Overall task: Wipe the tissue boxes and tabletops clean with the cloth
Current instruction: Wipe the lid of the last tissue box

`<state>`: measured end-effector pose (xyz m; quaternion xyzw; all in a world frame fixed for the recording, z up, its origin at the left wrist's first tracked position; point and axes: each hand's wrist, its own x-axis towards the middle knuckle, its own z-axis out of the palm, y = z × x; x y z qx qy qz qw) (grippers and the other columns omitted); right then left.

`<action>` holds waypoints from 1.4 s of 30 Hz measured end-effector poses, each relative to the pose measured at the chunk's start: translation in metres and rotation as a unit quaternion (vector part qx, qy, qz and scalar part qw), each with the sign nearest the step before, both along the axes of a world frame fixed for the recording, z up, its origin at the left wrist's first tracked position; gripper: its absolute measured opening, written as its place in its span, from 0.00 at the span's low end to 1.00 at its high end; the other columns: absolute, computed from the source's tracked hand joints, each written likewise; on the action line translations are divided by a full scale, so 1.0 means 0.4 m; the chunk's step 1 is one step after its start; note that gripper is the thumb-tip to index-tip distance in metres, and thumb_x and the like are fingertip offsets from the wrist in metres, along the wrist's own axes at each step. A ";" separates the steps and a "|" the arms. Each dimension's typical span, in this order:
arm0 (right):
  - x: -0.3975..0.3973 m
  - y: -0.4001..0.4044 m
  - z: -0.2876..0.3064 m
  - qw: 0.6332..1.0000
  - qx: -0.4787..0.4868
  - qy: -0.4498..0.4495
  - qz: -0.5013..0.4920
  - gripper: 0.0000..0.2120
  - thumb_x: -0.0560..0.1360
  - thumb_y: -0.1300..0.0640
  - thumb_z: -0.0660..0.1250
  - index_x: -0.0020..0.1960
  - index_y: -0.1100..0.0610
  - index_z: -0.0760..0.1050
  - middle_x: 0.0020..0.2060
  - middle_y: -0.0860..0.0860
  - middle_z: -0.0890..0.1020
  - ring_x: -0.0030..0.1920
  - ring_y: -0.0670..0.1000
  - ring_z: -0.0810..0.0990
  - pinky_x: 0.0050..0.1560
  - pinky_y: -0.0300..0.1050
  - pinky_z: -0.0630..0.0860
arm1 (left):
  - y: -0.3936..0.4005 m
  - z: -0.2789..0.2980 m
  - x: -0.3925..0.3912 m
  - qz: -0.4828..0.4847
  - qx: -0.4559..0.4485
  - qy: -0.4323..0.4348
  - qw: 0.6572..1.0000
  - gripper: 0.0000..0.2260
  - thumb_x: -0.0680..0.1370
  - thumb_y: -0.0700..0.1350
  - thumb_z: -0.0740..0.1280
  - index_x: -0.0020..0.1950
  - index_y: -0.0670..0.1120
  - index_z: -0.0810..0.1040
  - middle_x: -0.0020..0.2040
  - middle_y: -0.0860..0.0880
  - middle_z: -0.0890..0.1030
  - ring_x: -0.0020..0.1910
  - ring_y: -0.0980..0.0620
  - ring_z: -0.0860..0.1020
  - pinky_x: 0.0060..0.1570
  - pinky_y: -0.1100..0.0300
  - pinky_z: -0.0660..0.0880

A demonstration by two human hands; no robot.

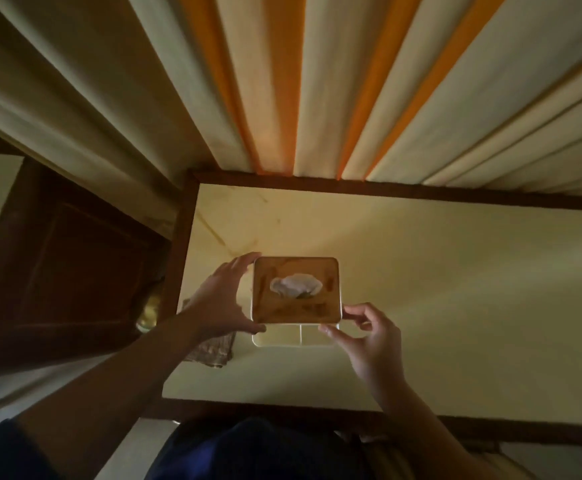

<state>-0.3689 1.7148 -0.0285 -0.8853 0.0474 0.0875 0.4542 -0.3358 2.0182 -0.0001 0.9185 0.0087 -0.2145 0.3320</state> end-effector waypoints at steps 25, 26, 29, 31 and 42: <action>-0.215 0.517 0.047 0.961 -0.067 0.065 0.259 0.21 0.85 0.51 0.64 0.78 0.49 0.70 0.68 0.48 0.79 0.58 0.44 0.81 0.61 0.41 0.78 | 0.314 -0.122 -0.180 0.039 0.097 0.043 0.994 0.30 0.79 0.50 0.71 0.80 0.50 0.68 0.73 0.48 0.70 0.70 0.46 0.71 0.63 0.48 0.75; -0.215 0.547 0.036 0.953 -0.097 0.106 0.268 0.24 0.85 0.51 0.62 0.80 0.49 0.66 0.71 0.49 0.77 0.64 0.49 0.80 0.65 0.46 0.77 | 0.316 -0.133 -0.179 0.024 0.113 0.040 0.992 0.29 0.80 0.51 0.70 0.80 0.51 0.68 0.71 0.48 0.70 0.68 0.46 0.72 0.60 0.49 0.76; -0.206 0.587 0.002 0.928 -0.177 0.180 0.274 0.29 0.82 0.57 0.63 0.82 0.50 0.62 0.75 0.51 0.73 0.67 0.57 0.78 0.66 0.52 0.78 | 0.312 -0.161 -0.182 -0.010 0.130 0.016 0.991 0.22 0.79 0.49 0.70 0.74 0.53 0.74 0.64 0.51 0.70 0.61 0.48 0.75 0.52 0.52 0.78; -0.201 0.593 -0.004 0.921 -0.211 0.178 0.276 0.30 0.80 0.59 0.65 0.81 0.51 0.63 0.78 0.49 0.69 0.67 0.58 0.79 0.66 0.53 0.78 | 0.307 -0.167 -0.180 -0.023 0.127 0.003 0.992 0.16 0.78 0.46 0.71 0.66 0.52 0.77 0.63 0.52 0.72 0.61 0.48 0.75 0.53 0.53 0.76; -0.213 0.558 0.092 0.964 -0.116 0.196 0.136 0.30 0.81 0.48 0.69 0.81 0.49 0.65 0.71 0.48 0.77 0.66 0.48 0.79 0.61 0.38 0.72 | 0.310 -0.017 -0.197 -0.074 -0.007 -0.095 0.993 0.16 0.79 0.46 0.72 0.66 0.57 0.79 0.49 0.64 0.78 0.53 0.59 0.75 0.55 0.55 0.74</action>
